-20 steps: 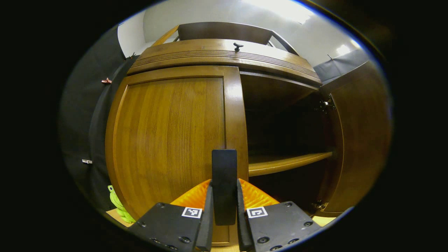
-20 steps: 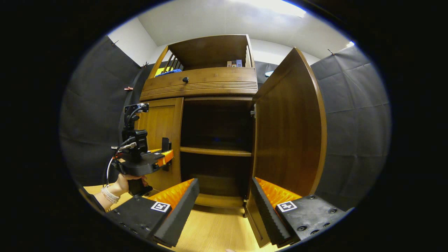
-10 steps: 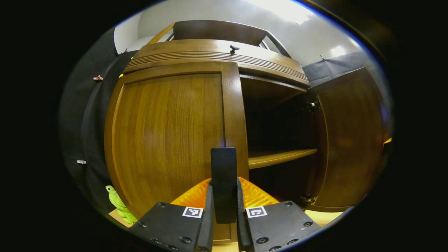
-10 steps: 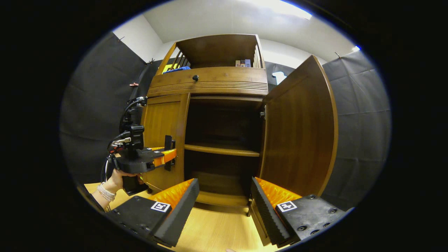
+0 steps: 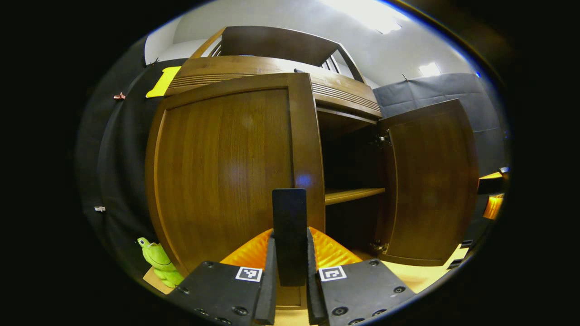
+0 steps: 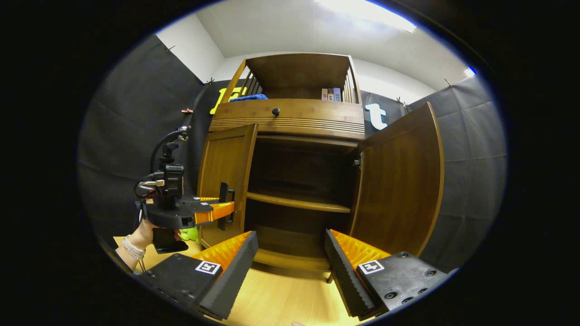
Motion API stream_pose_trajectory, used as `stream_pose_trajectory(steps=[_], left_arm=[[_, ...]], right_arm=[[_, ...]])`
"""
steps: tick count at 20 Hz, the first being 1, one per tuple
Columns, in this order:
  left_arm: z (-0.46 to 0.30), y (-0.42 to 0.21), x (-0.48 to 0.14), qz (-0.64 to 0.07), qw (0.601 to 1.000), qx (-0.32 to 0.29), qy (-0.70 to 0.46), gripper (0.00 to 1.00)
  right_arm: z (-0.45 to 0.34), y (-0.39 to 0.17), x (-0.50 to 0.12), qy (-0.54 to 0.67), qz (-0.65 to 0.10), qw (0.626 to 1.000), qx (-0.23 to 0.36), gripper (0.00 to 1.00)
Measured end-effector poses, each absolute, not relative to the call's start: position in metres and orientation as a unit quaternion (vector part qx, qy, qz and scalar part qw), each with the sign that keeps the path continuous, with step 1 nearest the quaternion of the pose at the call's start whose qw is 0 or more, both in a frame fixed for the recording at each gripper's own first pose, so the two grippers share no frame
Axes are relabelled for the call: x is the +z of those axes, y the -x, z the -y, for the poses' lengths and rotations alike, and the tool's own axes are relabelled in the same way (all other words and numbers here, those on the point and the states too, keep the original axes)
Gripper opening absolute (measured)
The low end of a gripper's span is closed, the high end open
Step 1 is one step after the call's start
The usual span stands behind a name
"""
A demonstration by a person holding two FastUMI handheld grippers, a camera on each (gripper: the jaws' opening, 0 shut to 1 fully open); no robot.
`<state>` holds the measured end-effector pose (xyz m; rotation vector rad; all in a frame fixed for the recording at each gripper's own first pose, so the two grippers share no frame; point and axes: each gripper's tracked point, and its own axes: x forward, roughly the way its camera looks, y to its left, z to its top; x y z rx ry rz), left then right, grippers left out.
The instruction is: Open the right door of the double-door shoe cabinet with the right hand, and open the left door with the left hand.
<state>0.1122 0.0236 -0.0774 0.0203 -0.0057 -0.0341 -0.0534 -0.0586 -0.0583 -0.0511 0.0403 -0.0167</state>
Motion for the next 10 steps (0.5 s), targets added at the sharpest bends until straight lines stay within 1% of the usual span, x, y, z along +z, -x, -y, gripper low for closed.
stream_pose_trajectory(steps=[3, 4, 10], left_arm=[[-0.030, -0.087, -0.077, -0.003, 1.000, -0.027, -0.008, 0.31], [-0.033, -0.078, -0.076, -0.004, 1.000, -0.026, -0.011, 0.31], [-0.051, -0.030, -0.076, -0.014, 1.000, -0.010, -0.019, 0.31]], right_arm=[[0.041, 0.058, -0.055, 0.022, -0.017, 1.000, 0.004, 0.94], [0.036, 0.059, -0.055, 0.020, -0.016, 1.000, 0.008, 0.93], [0.011, 0.062, -0.053, 0.011, -0.016, 0.999, 0.031, 0.94]])
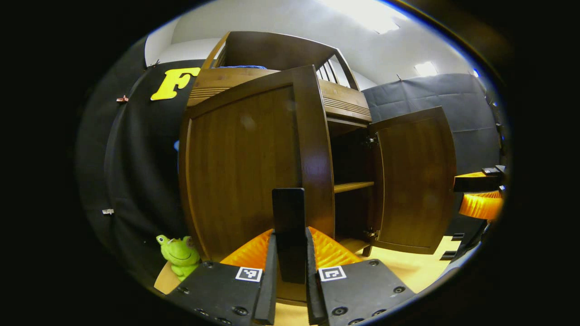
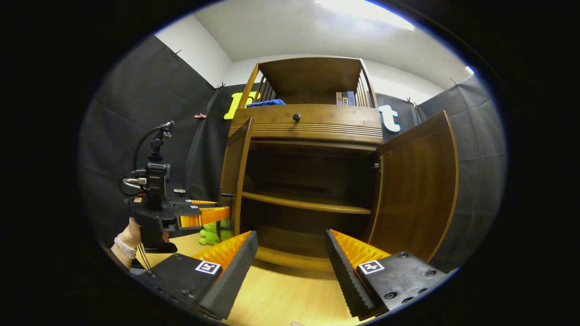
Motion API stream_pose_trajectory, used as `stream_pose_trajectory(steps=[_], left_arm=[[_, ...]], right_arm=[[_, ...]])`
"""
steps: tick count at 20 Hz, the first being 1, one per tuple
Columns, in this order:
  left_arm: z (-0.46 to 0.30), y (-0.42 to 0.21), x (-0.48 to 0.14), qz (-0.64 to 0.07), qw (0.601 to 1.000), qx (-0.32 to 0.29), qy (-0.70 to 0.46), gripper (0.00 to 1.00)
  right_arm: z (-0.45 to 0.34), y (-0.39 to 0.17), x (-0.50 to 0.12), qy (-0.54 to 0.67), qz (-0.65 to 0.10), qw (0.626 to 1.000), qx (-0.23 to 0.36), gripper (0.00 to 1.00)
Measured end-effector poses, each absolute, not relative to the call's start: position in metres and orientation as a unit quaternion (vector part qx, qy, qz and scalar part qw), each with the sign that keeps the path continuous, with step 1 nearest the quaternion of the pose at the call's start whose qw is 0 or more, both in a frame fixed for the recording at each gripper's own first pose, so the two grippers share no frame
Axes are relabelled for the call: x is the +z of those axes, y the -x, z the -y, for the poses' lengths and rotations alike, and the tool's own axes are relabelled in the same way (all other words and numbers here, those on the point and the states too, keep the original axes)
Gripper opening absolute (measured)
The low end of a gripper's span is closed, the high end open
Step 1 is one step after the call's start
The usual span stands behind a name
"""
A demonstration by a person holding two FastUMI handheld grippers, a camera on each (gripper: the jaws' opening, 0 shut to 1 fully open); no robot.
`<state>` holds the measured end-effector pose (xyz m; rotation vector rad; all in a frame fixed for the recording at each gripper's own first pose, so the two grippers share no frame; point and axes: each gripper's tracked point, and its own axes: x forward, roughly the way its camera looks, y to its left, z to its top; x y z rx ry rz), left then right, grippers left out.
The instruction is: Open the right door of the double-door shoe cabinet with the right hand, and open the left door with the left hand.
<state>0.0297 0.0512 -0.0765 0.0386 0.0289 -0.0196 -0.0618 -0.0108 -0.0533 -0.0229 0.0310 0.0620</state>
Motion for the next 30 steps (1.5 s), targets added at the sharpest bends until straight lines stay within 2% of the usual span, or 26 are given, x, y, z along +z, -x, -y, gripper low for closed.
stream_pose_trajectory(steps=[13, 19, 24, 25, 26, 27, 30], left_arm=[[-0.106, 0.037, -0.081, -0.023, 0.994, 0.075, -0.077, 0.31], [-0.132, 0.052, -0.090, -0.034, 0.993, 0.096, -0.064, 0.25], [-0.168, 0.068, -0.090, -0.032, 0.986, 0.145, -0.071, 0.24], [-0.175, 0.073, -0.091, -0.031, 0.985, 0.154, -0.066, 0.15], [-0.182, 0.079, -0.090, -0.031, 0.984, 0.162, -0.061, 0.18], [-0.185, 0.084, -0.088, -0.029, 0.985, 0.162, -0.054, 0.12], [-0.182, 0.104, -0.076, -0.020, 0.986, 0.160, -0.042, 0.13]], right_arm=[[-0.042, 0.057, -0.055, -0.002, -0.016, 0.996, 0.087, 0.94], [-0.071, 0.045, -0.061, -0.007, -0.024, 0.993, 0.113, 0.94], [-0.088, 0.037, -0.066, -0.003, -0.030, 0.992, 0.125, 0.94], [-0.092, 0.036, -0.066, -0.002, -0.032, 0.991, 0.127, 0.94], [-0.095, 0.034, -0.067, -0.001, -0.033, 0.991, 0.129, 0.94], [-0.098, 0.032, -0.065, -0.002, -0.031, 0.991, 0.130, 0.94], [-0.096, 0.027, -0.060, -0.007, -0.018, 0.992, 0.122, 0.94]])
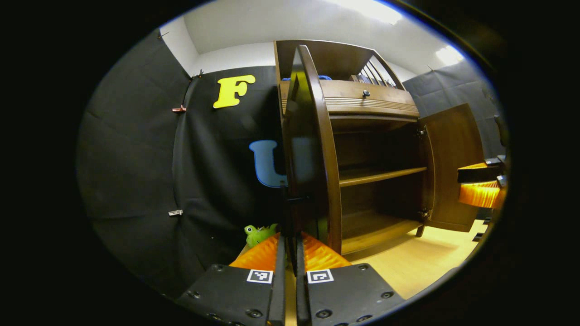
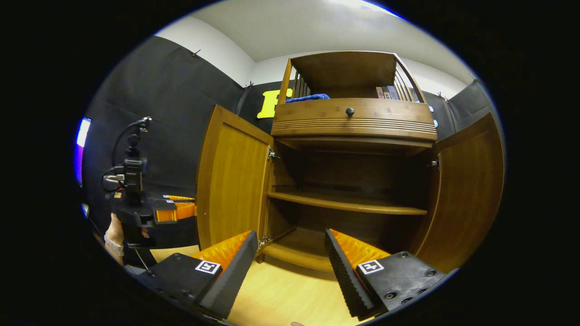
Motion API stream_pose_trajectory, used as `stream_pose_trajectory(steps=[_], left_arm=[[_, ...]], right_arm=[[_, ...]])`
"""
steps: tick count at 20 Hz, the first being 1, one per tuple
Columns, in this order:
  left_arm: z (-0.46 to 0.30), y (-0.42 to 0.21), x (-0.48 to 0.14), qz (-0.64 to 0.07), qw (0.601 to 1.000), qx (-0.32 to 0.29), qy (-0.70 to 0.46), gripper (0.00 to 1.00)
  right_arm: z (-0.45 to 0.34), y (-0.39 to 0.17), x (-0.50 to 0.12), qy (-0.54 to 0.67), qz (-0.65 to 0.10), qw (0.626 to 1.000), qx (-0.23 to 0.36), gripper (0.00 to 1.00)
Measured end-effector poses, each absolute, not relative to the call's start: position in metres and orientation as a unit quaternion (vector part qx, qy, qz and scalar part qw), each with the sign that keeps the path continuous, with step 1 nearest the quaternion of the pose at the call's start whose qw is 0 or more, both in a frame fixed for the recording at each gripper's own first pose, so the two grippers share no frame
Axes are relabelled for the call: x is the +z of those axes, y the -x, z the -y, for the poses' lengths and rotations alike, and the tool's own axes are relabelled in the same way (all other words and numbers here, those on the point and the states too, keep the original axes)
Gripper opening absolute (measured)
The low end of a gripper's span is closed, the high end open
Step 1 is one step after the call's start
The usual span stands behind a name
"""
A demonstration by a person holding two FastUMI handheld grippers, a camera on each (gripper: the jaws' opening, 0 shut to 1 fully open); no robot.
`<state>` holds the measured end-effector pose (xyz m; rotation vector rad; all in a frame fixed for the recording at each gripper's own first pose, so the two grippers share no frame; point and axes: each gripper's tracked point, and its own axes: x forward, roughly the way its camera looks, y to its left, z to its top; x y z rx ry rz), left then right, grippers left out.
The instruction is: Open the right door of the double-door shoe cabinet with the right hand, and open the left door with the left hand.
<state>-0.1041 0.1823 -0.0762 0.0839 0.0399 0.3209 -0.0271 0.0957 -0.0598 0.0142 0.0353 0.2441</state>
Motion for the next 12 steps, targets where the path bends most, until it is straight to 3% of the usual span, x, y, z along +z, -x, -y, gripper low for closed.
stream_pose_trajectory(steps=[2, 6, 8, 9, 10, 12], left_arm=[[-0.167, 0.120, -0.064, -0.010, 0.988, 0.153, -0.035, 0.16], [-0.097, 0.135, -0.036, 0.009, 0.998, 0.068, -0.005, 0.15], [-0.077, 0.126, -0.033, 0.001, 0.999, 0.037, 0.009, 0.16], [-0.065, 0.119, -0.038, -0.010, 1.000, 0.023, 0.007, 0.22], [-0.057, 0.112, -0.040, -0.016, 1.000, 0.017, -0.002, 0.19], [-0.047, 0.094, -0.040, -0.019, 0.999, 0.017, -0.022, 0.41]], right_arm=[[-0.091, 0.022, -0.057, -0.013, -0.013, 0.994, 0.111, 0.92], [-0.077, 0.017, -0.057, -0.025, -0.016, 0.996, 0.085, 0.94], [-0.071, 0.018, -0.058, -0.029, -0.022, 0.997, 0.074, 0.93], [-0.067, 0.020, -0.059, -0.029, -0.024, 0.997, 0.069, 0.94], [-0.062, 0.023, -0.058, -0.026, -0.025, 0.998, 0.061, 0.94], [-0.049, 0.031, -0.059, -0.017, -0.028, 0.998, 0.044, 0.94]])
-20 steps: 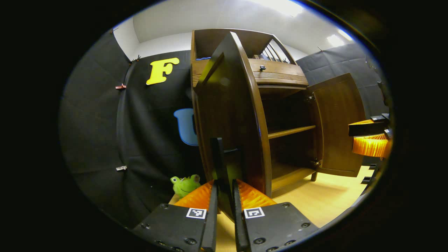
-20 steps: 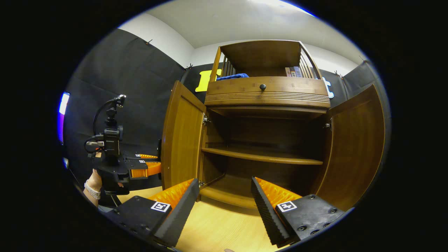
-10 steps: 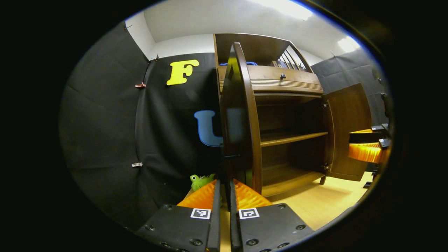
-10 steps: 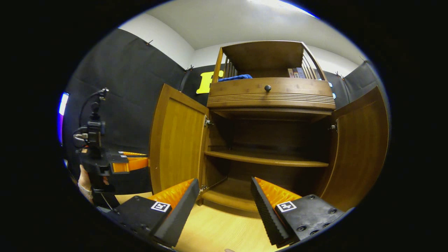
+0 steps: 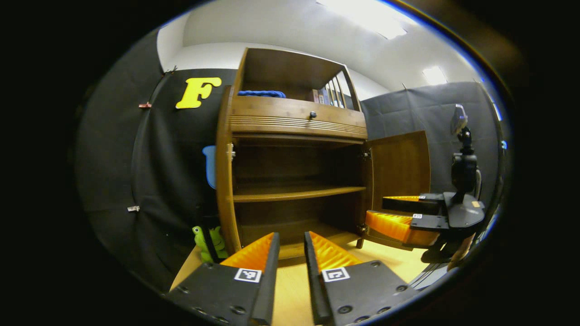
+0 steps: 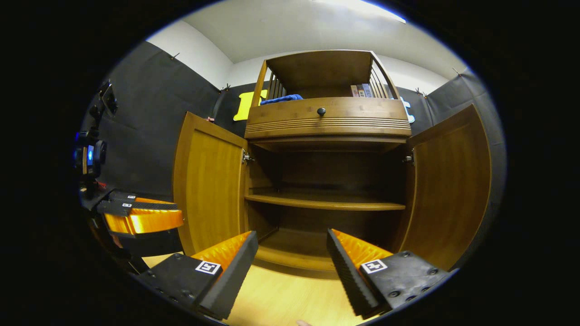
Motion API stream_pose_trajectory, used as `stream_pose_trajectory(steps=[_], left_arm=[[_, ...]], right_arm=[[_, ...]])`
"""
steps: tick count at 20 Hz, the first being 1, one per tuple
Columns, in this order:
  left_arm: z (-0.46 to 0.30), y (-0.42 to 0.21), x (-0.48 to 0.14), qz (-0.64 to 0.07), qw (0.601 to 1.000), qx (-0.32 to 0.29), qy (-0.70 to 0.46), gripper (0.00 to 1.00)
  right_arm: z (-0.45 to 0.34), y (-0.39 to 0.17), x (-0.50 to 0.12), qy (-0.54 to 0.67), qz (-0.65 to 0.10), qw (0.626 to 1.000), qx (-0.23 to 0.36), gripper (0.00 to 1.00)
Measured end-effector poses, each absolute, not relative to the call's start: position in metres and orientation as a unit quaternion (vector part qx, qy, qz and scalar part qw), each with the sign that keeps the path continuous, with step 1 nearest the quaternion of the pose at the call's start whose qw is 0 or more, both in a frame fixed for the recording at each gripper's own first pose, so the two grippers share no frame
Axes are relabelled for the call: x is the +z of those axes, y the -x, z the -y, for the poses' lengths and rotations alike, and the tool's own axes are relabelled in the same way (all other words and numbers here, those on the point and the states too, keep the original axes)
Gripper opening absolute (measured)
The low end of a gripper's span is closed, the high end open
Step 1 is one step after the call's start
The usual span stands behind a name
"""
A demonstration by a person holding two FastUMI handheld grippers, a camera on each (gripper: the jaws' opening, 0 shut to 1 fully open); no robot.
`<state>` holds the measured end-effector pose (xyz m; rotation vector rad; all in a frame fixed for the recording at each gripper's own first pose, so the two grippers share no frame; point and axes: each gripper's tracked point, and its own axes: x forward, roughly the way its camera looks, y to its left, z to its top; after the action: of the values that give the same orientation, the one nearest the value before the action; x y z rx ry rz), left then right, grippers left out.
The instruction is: Open the right door of the double-door shoe cabinet with the right hand, and open the left door with the left hand.
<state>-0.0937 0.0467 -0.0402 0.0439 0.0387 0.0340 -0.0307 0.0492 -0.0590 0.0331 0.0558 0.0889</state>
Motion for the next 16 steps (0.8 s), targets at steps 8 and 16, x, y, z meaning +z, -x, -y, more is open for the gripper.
stream_pose_trajectory(steps=[8, 16], left_arm=[[-0.004, 0.051, -0.046, -0.020, 0.999, -0.019, -0.024, 1.00], [0.014, 0.033, -0.041, -0.009, 0.999, -0.031, -0.025, 0.96]], right_arm=[[0.000, 0.051, -0.056, 0.000, -0.031, 1.000, -0.005, 0.99], [0.026, 0.057, -0.046, 0.002, -0.022, 0.999, -0.024, 0.96]])
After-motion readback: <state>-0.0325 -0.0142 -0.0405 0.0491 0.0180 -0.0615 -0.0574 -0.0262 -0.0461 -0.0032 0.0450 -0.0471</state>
